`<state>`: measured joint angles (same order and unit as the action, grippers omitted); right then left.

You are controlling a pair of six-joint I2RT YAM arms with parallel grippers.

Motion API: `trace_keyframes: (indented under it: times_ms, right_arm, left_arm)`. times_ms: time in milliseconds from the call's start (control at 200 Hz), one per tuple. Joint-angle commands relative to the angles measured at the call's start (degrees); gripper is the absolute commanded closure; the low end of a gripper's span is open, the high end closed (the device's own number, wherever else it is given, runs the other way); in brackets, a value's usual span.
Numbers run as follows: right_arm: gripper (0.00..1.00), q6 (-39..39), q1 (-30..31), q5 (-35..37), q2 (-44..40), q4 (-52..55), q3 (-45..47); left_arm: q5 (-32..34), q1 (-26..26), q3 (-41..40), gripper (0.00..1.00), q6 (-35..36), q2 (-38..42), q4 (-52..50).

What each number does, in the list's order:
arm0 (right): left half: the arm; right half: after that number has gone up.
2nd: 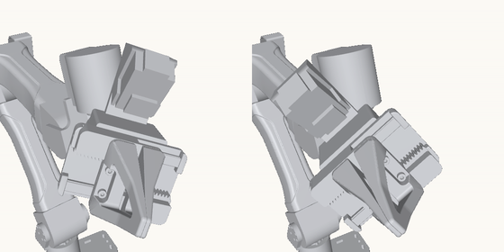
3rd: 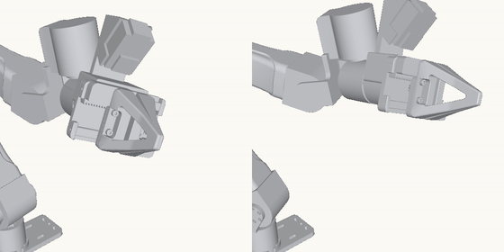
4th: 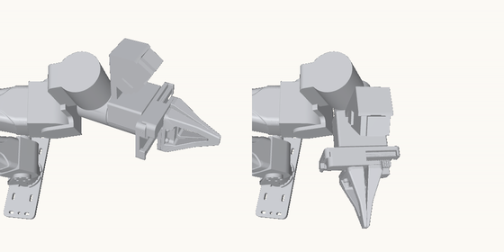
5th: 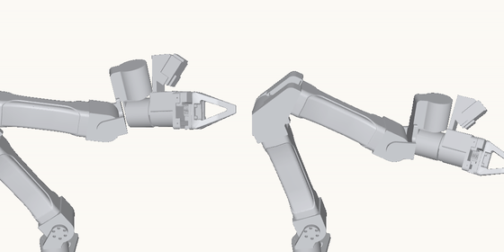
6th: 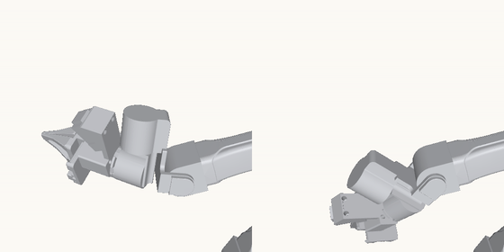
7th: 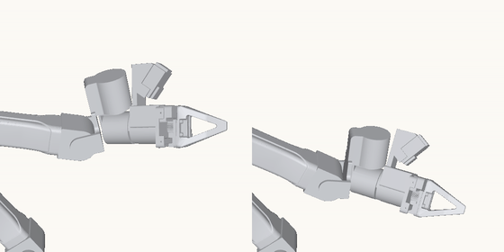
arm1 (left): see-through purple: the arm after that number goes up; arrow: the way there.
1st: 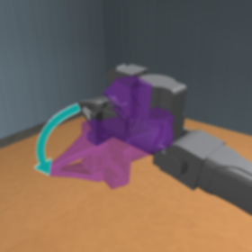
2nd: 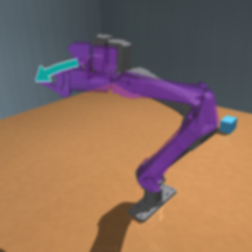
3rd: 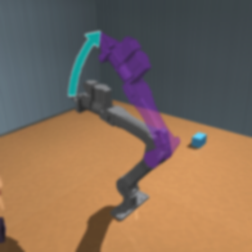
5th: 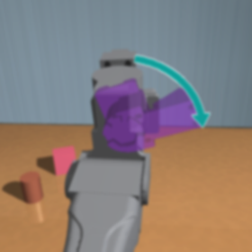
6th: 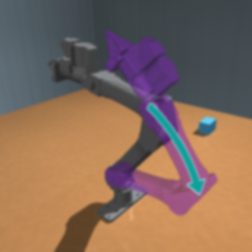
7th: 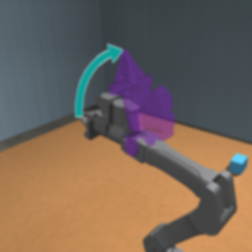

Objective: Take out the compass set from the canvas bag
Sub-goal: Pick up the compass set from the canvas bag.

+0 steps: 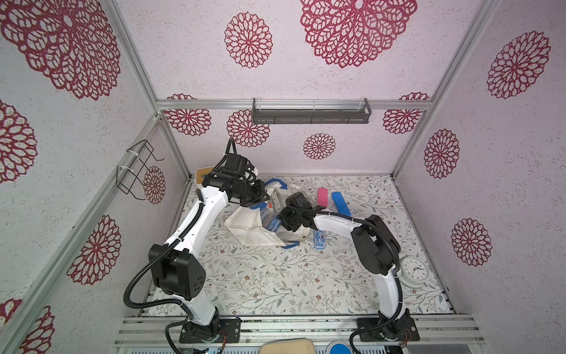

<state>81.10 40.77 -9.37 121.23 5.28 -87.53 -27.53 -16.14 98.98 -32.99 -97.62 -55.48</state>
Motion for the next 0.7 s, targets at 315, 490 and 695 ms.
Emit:
trace_keyframes:
  times_ms: [315, 490, 695]
  right_arm:
    - [0.60, 0.4, -0.9, -2.0, 3.2, -10.1, -1.3]
    - [0.65, 0.1, -0.9, -2.1, 1.6, -19.2, 0.8]
    - [0.64, -1.6, -0.8, -2.4, 0.8, -20.9, -0.1]
  left_arm:
    - [-2.6, -0.5, 2.5, 1.00, 0.5, 0.9, -0.2]
    - [-2.6, -0.5, 2.4, 1.00, 0.5, 1.1, -0.2]
    - [-2.6, -0.5, 2.4, 1.00, 0.4, 0.9, 0.0]
